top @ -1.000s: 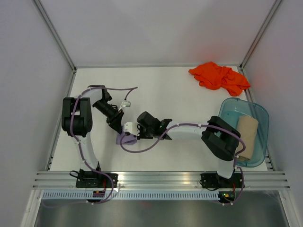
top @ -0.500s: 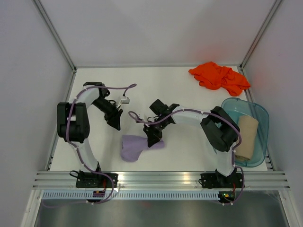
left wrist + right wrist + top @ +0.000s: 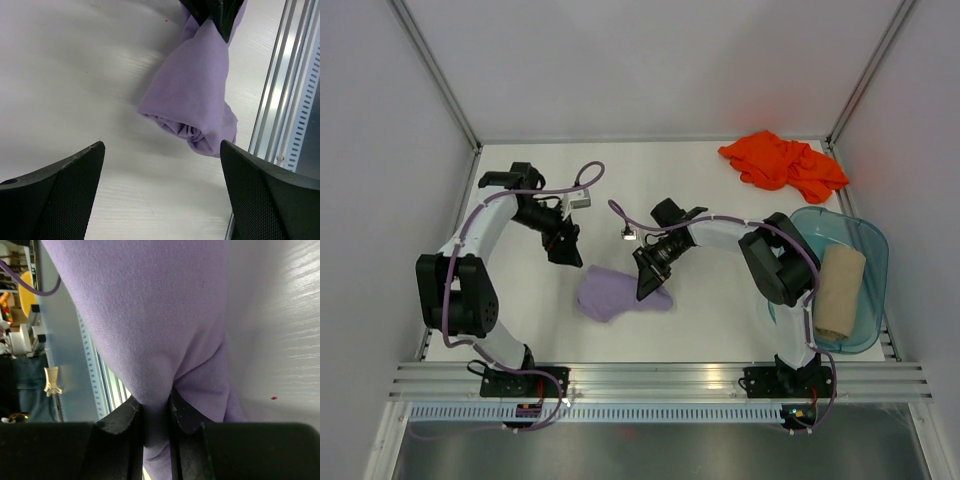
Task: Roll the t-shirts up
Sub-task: Place the rolled tshirt into the container
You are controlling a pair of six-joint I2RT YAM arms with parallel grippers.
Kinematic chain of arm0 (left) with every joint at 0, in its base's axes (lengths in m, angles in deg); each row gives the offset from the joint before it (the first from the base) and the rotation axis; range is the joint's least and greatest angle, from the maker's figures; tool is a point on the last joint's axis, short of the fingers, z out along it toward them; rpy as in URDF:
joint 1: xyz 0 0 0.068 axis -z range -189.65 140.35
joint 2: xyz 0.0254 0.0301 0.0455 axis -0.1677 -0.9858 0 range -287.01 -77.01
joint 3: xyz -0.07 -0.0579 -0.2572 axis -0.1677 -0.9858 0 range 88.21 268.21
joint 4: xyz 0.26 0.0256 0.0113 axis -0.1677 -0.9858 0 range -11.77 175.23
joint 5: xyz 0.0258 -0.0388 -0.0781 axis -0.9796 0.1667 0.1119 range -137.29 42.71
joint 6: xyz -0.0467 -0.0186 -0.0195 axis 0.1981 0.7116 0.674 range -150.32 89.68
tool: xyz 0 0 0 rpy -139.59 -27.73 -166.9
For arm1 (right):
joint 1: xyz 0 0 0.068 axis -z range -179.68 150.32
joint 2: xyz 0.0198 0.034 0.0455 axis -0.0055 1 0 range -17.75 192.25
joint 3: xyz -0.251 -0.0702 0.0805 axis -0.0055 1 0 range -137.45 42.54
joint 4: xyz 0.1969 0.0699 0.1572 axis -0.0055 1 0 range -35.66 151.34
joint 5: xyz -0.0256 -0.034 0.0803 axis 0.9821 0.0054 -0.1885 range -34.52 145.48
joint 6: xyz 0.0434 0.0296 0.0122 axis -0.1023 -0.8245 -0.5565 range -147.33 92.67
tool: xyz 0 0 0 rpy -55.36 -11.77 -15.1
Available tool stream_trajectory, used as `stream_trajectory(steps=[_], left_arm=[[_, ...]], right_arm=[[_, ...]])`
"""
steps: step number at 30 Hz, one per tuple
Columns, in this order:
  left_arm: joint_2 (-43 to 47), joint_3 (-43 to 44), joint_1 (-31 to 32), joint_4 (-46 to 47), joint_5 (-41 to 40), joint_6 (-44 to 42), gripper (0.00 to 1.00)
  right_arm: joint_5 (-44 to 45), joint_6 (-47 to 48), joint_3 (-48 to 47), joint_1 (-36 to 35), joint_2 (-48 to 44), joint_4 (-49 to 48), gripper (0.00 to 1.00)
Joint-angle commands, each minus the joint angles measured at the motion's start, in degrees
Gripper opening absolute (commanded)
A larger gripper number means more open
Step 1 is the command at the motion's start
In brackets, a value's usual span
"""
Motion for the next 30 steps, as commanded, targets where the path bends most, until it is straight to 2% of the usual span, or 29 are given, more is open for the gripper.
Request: stream_trajectory(steps=[1, 5, 9, 11, 15, 19, 21, 26, 29, 30], left_arm=[[2.1, -1.7, 3.1, 2.4, 1.2, 1.0, 1.00], [5.6, -14.7, 8.0, 15.4, -8.7, 3.4, 0.99], [5.6, -18.2, 10.2, 24.4, -11.2, 5.7, 0.94], [5.1, -18.4, 10.9, 26.6, -12.9, 5.9, 0.89], [4.0, -21.0, 13.3, 32.2, -15.2, 4.2, 0.71], [4.1, -25.1, 13.9, 36.2, -15.2, 0.7, 0.48], [4.1, -26.2, 14.0, 37.9, -15.8, 0.1, 0.40], [3.4, -25.9, 13.9, 40.5, -15.3, 0.0, 0.29], [3.3, -25.7, 13.9, 40.5, -14.4, 0.1, 0.25], [3.3, -25.7, 13.9, 40.6, -14.3, 0.1, 0.23]], right_arm=[[-0.5, -4.2, -2.4, 0.9, 1.6, -0.2, 0.24], [0.2, -8.8, 0.6, 1.9, -0.2, -6.4, 0.28], [1.4, -9.5, 1.5, 2.4, -0.3, -7.6, 0.31], [0.9, -9.2, 0.9, 2.3, 0.1, -7.7, 0.33], [2.1, -8.0, -0.3, 2.5, 0.9, -7.0, 0.38], [2.8, -7.1, -0.8, 3.4, 1.3, -5.8, 0.42], [4.4, -6.7, -1.2, 3.7, 1.5, -5.1, 0.46], [10.7, -4.0, -2.1, 4.0, -3.0, -5.0, 0.53], [13.0, -2.7, -1.8, 4.0, -6.6, -7.6, 0.98], [13.0, -2.2, -1.6, 4.0, -7.2, -8.3, 0.98]])
